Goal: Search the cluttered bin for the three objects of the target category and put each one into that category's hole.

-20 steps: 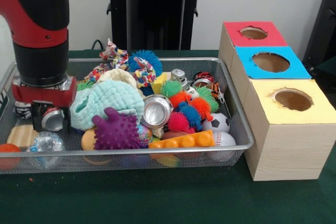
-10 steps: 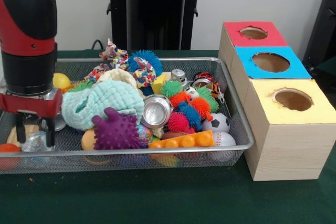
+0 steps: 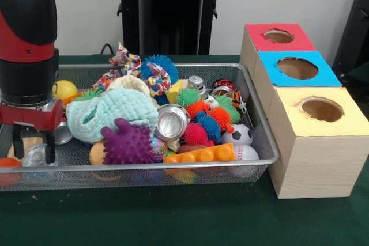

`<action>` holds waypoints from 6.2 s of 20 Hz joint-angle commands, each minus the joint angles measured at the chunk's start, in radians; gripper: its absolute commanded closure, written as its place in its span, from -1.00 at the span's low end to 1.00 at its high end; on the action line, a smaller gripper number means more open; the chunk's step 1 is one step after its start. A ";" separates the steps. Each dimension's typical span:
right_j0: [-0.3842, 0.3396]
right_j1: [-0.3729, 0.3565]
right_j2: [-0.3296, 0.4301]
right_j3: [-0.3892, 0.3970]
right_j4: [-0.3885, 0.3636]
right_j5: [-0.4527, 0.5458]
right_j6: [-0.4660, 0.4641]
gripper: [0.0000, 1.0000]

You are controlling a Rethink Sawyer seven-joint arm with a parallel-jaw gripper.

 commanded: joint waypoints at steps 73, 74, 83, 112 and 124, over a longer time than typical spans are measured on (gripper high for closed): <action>0.086 0.102 -0.106 0.063 -0.068 -0.262 0.055 -1.00; 0.072 0.101 -0.088 0.067 -0.042 -0.215 0.048 -1.00; 0.039 0.030 -0.054 0.112 0.064 -0.003 -0.001 -1.00; 0.274 -0.187 -0.141 -0.003 0.068 0.110 0.100 -1.00; 0.424 -0.008 -0.272 -0.199 0.072 0.123 0.213 -1.00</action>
